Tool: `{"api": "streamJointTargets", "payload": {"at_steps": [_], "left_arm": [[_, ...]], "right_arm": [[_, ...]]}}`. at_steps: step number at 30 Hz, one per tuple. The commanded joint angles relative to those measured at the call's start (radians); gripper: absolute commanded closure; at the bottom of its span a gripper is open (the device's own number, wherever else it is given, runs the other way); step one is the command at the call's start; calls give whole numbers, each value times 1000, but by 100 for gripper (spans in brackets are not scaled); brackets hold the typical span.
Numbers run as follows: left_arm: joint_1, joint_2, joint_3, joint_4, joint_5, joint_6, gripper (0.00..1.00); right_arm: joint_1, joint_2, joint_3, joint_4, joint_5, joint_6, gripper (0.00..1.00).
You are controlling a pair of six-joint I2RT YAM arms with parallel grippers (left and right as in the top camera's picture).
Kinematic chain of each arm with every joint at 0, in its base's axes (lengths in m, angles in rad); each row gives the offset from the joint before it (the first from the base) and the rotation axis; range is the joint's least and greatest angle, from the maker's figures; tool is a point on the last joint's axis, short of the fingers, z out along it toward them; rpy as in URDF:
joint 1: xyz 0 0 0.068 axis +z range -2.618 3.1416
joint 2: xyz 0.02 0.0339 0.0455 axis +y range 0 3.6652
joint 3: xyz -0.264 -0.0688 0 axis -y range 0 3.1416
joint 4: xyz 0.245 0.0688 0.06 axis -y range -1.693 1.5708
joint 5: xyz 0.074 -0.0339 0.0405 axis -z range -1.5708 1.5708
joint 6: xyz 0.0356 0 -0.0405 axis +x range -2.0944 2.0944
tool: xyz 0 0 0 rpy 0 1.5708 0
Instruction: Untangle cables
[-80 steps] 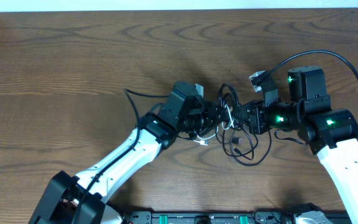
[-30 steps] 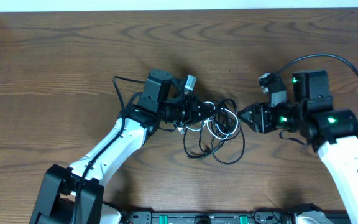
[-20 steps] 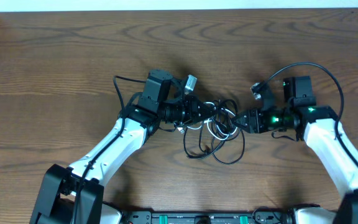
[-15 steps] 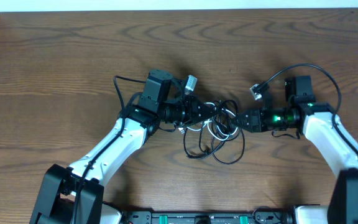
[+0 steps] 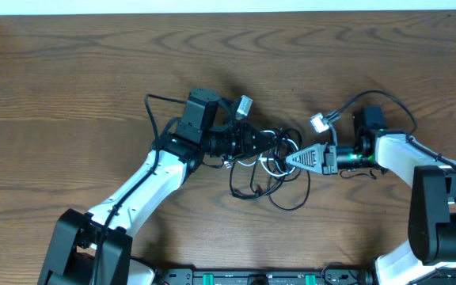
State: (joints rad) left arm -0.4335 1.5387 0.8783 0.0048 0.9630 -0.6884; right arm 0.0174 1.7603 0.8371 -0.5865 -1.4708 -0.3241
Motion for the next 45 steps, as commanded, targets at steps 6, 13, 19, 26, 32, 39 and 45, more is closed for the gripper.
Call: {"api": "streamJointTargets", "payload": {"at_steps": [6, 13, 19, 26, 32, 39, 45], "left_arm": [[60, -3, 4, -69, -79, 102, 92], [141, -3, 4, -235, -357, 50, 92], [182, -3, 4, -230, -390, -102, 92], [151, -3, 4, -148, -249, -220, 93], [85, -3, 4, -65, -254, -119, 93], [5, -3, 4, -43, -301, -63, 93], [-19, -18, 5, -21, -301, -64, 92]], "right_arm": [[-199, -230, 166, -4, 5, 125, 99], [-306, -478, 262, -32, 428, 338, 99], [-305, -629, 270, -129, 709, 391, 99], [-186, -618, 253, -319, 770, 400, 54], [109, -554, 252, -324, 1113, 649, 44], [320, -452, 252, -298, 1398, 866, 44], [409, -326, 252, -254, 1400, 927, 46]]}}
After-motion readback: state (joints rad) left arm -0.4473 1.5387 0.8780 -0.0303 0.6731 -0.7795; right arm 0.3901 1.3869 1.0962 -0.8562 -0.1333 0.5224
